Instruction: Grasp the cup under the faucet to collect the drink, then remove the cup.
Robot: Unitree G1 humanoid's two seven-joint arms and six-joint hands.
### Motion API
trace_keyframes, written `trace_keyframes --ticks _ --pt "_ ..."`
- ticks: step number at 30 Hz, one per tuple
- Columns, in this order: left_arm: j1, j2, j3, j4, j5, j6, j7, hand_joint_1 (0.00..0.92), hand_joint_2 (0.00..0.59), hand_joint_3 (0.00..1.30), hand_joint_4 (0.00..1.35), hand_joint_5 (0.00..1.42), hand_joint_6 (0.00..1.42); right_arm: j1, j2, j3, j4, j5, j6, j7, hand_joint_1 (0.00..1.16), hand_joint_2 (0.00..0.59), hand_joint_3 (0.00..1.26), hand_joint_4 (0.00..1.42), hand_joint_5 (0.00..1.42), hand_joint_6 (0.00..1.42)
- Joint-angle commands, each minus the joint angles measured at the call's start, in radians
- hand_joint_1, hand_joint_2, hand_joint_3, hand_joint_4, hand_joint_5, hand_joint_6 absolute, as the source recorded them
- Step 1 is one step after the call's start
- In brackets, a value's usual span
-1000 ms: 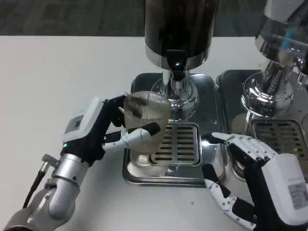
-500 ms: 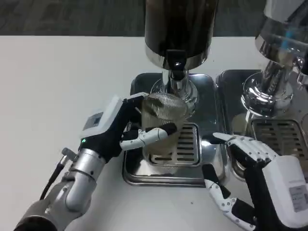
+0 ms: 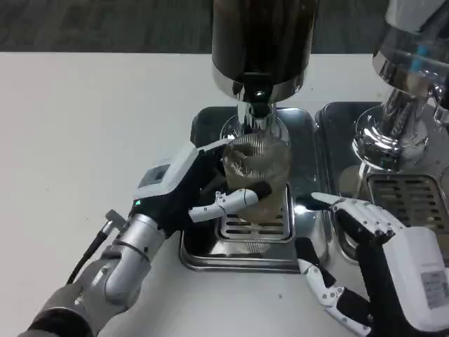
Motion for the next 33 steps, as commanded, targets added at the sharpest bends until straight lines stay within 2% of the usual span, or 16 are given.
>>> trace_keyframes --ticks 1,7,21,26,33 --pt "0.013 0.018 0.002 -0.010 -0.015 -0.006 -0.040 0.049 0.152 0.32 0.33 0.42 0.26 -0.005 0.003 0.004 0.014 0.015 -0.003 0.007 0.47 0.442 0.43 0.42 0.40 0.45" --pt "0.030 0.043 0.007 -0.037 -0.024 -0.008 -0.070 0.013 0.114 0.28 0.25 0.34 0.19 -0.020 0.008 0.009 0.027 0.018 -0.006 0.007 0.47 0.442 0.43 0.42 0.40 0.46" --pt "0.065 0.095 0.014 -0.152 -0.020 0.000 -0.062 0.000 0.080 0.22 0.11 0.18 0.08 -0.050 0.013 0.018 0.057 0.029 -0.013 0.003 0.46 0.451 0.45 0.42 0.41 0.48" --pt "0.104 0.122 0.044 -0.225 -0.048 -0.017 -0.068 0.000 0.077 0.21 0.10 0.17 0.08 -0.051 0.014 0.018 0.061 0.030 -0.013 -0.002 0.45 0.452 0.45 0.42 0.41 0.49" --pt "0.183 0.192 0.120 -0.345 -0.096 -0.034 -0.089 0.000 0.072 0.07 0.06 0.17 0.09 -0.066 0.018 0.017 0.082 0.039 -0.020 -0.010 0.45 0.452 0.45 0.42 0.41 0.49"
